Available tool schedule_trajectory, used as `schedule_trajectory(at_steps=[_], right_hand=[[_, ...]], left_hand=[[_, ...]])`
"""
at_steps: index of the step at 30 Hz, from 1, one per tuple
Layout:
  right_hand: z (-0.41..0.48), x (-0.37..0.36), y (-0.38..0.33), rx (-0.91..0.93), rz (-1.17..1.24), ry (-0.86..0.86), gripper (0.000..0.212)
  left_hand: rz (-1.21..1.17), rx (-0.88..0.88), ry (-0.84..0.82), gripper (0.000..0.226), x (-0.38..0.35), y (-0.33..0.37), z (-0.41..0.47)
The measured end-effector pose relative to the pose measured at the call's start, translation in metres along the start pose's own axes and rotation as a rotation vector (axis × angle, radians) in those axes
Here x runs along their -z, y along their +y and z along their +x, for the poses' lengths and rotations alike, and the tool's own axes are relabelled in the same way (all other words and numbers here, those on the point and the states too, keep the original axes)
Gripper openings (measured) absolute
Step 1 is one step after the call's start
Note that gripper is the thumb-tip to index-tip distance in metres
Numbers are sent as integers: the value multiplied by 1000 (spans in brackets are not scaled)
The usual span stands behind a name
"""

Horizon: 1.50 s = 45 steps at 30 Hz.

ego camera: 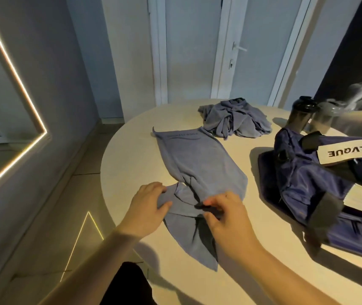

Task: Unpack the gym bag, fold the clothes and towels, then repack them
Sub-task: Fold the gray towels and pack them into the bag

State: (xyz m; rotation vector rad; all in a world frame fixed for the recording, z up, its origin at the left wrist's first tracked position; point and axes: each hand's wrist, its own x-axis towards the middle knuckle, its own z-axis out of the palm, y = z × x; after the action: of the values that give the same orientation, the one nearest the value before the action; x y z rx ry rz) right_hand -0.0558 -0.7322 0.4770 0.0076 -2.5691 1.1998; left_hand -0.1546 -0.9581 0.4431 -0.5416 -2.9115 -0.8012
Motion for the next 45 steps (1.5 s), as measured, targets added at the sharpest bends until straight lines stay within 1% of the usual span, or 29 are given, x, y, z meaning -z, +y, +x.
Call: schedule_trajectory(at_steps=[2,4,6,9,10,15,17,19,27,29,31,32,34,36,37,39,42,44,45], right_hand=[[-28,-3,2,29,-6,-5,18],[-47,-8,4,60,-63,-86,9],[-61,-11,7,91,-155,-129,14],[-75,-6,16,91,-151,-109,25],[-78,-3,20,86,-142,-91,26],[-90,9,33,53,-130,-33,17],[-92,13,35,19,-53,7,21],[-92,17,37,-37,73,59,27],[-98,28,24,-219,592,191,18],[-98,32,21,-231,585,242,17],[-98,36,21,-235,538,308,17],[-98,36,21,-237,533,344,16],[-98,37,22,-252,557,404,16],[-98,38,22,-276,583,425,15],[-98,39,22,-278,586,428,14],[-99,41,22,-265,584,412,13],[-97,50,17,-234,547,343,13],[-94,65,14,-190,517,233,14],[-93,76,13,-156,487,136,19]], left_hand=[[3,7,34,45,0,5,-16],[-11,11,45,44,2,11,-32],[-18,-3,31,41,3,14,-46],[-63,-10,14,40,4,18,-64],[-89,-9,17,40,5,20,-68],[-170,5,56,40,16,27,-91],[-198,-36,29,41,20,26,-101],[-199,-81,-12,43,22,25,-109],[-46,-138,-85,42,24,25,-124],[-20,-158,-89,34,24,24,-125],[-11,-164,-77,19,25,23,-125],[-20,-158,-73,17,25,22,-126],[-59,-149,-28,22,27,21,-128],[-132,-103,25,11,30,24,-131],[-182,-73,51,9,32,27,-133],[-315,-7,100,13,39,35,-137],[-452,47,186,19,53,48,-140],[-486,55,283,19,62,55,-141],[-492,55,321,19,67,58,-141]])
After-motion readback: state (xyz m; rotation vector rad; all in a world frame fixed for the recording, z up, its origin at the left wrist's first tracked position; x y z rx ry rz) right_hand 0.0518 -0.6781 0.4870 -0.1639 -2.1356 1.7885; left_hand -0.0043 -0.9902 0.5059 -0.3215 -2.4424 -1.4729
